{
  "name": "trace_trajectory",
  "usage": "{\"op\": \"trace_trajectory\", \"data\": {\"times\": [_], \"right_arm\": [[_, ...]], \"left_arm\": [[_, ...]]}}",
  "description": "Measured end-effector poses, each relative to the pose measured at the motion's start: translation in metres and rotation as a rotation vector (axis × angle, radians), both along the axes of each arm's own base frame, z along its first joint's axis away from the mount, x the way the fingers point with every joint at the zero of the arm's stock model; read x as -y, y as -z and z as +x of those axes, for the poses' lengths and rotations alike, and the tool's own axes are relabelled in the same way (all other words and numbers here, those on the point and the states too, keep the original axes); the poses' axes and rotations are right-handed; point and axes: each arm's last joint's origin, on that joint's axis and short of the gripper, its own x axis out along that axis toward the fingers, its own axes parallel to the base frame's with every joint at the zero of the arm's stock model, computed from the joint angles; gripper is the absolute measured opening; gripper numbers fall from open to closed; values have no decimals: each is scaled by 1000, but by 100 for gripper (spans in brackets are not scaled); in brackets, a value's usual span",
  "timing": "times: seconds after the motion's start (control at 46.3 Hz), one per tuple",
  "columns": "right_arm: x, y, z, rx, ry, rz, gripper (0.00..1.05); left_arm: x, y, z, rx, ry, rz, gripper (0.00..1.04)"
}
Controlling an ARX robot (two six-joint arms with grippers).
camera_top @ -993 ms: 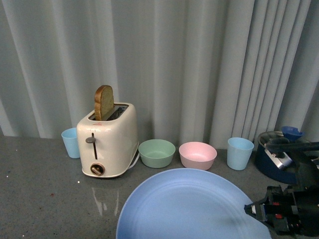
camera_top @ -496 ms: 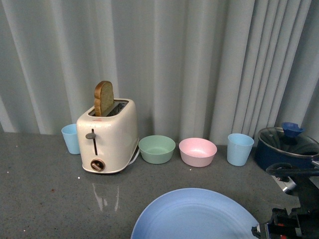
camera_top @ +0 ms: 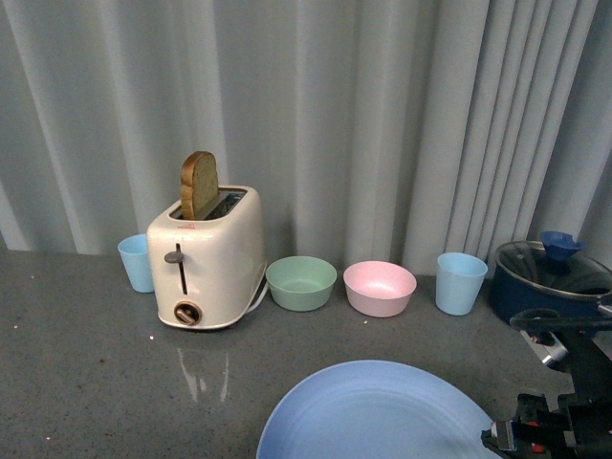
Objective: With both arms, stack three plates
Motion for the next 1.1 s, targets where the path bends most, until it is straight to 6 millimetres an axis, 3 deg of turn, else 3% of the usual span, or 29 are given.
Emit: {"op": "trace_trajectory", "data": {"times": [0.324,0.54,0.712,0.799,0.906,1.101], "right_arm": [[7,-4,0,-10,18,4,62],[33,-44,-8,80,102,15,99],[74,-85,-37,182,348,-128,97],[83,-109,-55,262,437,-236,97],[80,-136,-73,374,471,-329,97],[51,-189,-116,609,480,-499,97]], "left_arm": [[0,0,0,0,0,0,98],[0,0,0,0,0,0,98],[0,0,0,0,0,0,98],[0,0,0,0,0,0,98],[0,0,0,0,0,0,98],[0,0,0,0,0,0,98]]}}
